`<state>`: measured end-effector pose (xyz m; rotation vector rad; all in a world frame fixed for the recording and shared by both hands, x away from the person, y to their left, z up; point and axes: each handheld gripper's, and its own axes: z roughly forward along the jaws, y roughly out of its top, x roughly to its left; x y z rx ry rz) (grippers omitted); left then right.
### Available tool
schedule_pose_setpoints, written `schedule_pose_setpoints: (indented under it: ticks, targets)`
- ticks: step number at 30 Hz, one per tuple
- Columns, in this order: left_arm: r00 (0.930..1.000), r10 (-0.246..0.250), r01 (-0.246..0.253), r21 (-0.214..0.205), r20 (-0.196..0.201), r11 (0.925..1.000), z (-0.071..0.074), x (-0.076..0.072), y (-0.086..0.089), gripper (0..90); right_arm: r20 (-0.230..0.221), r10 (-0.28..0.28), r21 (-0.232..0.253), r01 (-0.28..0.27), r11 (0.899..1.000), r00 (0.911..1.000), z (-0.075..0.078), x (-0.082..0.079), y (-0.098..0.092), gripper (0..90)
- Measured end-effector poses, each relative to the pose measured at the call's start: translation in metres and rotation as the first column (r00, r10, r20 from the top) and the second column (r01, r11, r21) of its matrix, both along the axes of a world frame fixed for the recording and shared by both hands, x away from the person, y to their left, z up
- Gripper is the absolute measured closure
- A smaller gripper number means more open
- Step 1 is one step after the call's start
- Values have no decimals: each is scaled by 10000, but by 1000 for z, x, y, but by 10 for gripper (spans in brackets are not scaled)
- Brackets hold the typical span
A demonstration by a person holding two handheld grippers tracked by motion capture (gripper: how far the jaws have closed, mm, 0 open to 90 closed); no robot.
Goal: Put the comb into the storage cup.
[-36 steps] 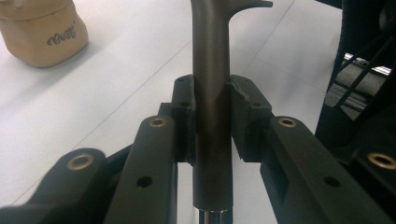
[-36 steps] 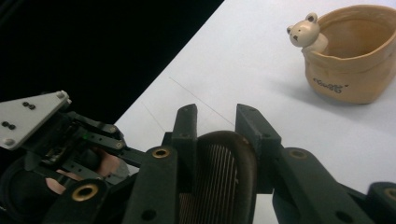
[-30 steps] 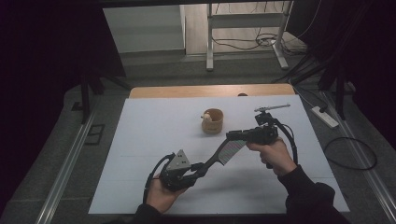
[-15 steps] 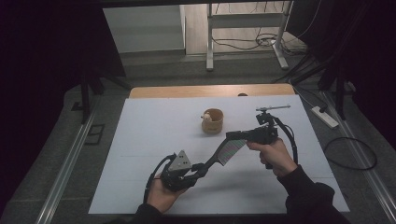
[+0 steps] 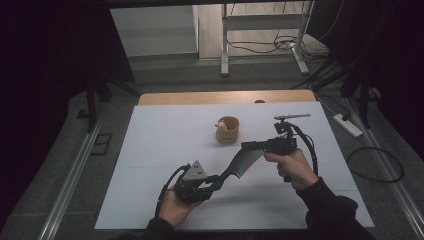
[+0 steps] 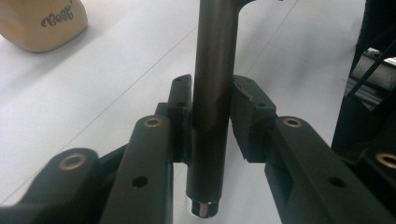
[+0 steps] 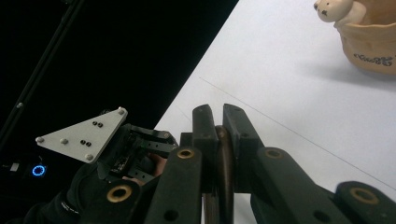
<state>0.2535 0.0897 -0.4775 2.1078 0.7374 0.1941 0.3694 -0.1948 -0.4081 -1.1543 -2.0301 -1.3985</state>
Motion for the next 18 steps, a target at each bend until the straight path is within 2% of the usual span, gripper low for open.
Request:
schedule_pose_setpoints:
  ticks: [4,5,8,9,10,11,14,18]
  targets:
    - [9999,-61,61,72,-99,10000,1,-1,0,577,98,-142,-7,143,9999,9999,1,0,-1,842]
    - [9999,-42,43,81,-103,10000,1,-2,-1,577,115,-164,7,163,9999,9998,1,0,-2,842]
    - [9999,-15,19,233,-164,9997,1,-3,-3,489,234,-195,0,195,9998,9995,3,0,-5,842]
    - [9997,14,-8,264,-225,9997,1,-3,-3,452,240,-183,7,183,9998,9995,3,0,-5,842]
    - [9989,-15,29,299,-458,9995,-1,-1,-2,412,368,-225,1,225,9997,9991,4,0,-6,842]
    - [9989,-15,29,299,-458,9995,-1,-1,-2,391,368,-225,1,225,9997,9991,4,0,-6,842]
    - [9963,-15,33,210,-859,9998,-2,0,2,353,510,-229,-70,233,9997,9984,5,-1,-8,841]
    - [9939,210,-196,139,-1084,9997,-1,-1,10,257,896,-310,-232,332,9992,9955,7,-2,-10,841]
